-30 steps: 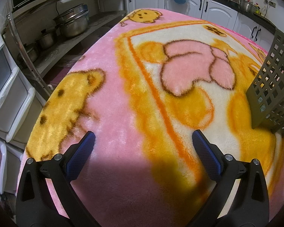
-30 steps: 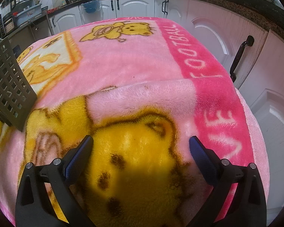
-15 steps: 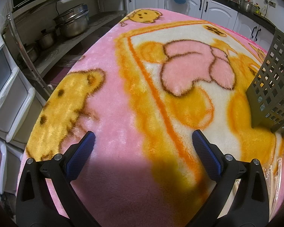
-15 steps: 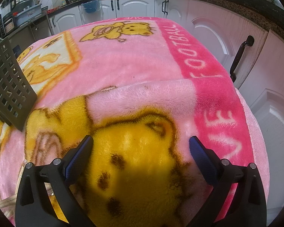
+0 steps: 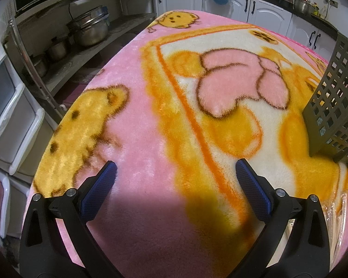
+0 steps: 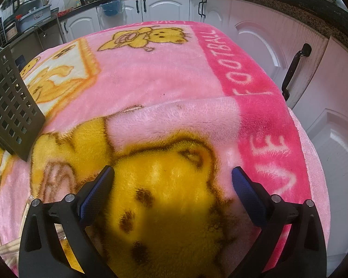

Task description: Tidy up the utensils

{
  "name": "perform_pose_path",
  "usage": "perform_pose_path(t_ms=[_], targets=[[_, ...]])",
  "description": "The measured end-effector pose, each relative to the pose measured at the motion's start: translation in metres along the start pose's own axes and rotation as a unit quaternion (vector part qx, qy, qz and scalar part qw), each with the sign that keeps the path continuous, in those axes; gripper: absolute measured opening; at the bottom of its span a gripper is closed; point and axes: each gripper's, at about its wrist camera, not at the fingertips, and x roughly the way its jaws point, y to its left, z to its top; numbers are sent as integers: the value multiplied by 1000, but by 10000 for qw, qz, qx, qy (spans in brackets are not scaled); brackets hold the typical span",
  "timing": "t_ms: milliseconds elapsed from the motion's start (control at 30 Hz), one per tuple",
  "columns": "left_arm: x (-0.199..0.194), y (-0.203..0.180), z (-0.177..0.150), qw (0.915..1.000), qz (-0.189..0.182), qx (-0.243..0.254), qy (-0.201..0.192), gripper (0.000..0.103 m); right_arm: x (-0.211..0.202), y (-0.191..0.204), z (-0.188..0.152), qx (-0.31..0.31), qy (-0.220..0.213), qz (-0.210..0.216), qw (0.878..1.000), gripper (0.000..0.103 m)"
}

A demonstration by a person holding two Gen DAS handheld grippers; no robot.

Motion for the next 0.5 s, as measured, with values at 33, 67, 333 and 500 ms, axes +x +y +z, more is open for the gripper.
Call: perform_pose_path(t_ms=[33, 67, 333, 500], targets=[[1, -2, 2, 10000, -4, 4, 0, 94, 0, 0, 0, 2, 1, 4, 10000, 98], [0, -1, 1, 10000, -8, 1, 1, 94, 0, 1, 0, -3, 1, -3, 10000, 98], [1, -2, 1, 10000, 9, 12, -4, 94, 0, 0, 0, -1, 1, -1, 10000, 98], [0, -2, 0, 10000, -8, 1, 2, 94, 0, 0, 0, 1, 1, 1, 10000, 98]])
